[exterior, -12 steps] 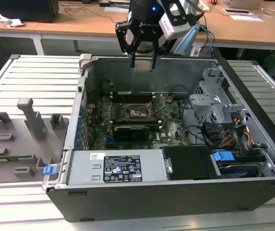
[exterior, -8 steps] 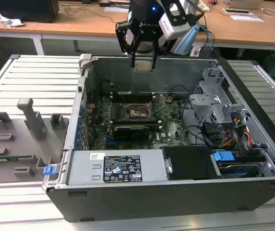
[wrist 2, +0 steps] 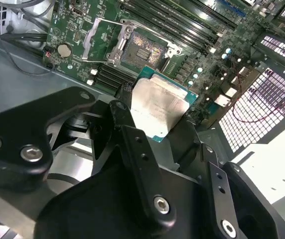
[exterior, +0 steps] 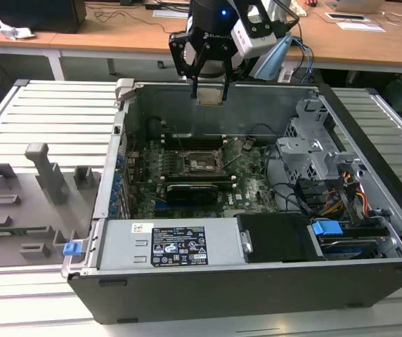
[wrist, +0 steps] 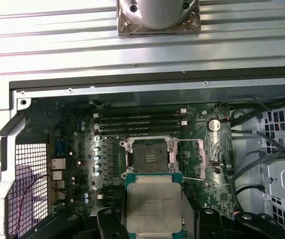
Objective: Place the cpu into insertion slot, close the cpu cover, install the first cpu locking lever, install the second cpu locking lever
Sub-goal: 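Place the cpu into insertion slot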
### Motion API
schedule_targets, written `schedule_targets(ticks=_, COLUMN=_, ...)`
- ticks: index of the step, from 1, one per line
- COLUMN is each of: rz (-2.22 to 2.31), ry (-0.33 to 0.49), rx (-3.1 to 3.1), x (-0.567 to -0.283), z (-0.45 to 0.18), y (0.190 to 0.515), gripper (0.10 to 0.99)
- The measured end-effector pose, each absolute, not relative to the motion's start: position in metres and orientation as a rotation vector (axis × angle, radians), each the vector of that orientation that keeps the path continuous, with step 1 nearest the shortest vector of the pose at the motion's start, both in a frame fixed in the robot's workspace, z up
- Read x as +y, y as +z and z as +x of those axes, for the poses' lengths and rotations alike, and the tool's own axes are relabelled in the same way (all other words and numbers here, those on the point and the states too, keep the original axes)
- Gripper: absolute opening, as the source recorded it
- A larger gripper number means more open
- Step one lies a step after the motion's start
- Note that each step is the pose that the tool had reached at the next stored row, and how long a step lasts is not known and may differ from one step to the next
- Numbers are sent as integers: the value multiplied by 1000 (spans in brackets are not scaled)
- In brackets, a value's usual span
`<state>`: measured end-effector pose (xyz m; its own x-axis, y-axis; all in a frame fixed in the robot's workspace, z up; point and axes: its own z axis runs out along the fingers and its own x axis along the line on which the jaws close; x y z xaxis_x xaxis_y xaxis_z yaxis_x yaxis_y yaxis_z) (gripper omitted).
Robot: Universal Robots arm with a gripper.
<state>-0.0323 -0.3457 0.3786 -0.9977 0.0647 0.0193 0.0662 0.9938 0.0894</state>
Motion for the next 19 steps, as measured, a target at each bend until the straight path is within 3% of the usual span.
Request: schedule_targets(ticks=19, rz=-241, ry=-142, rx=-3117, x=-346, z=-32, y=379, gripper=537)
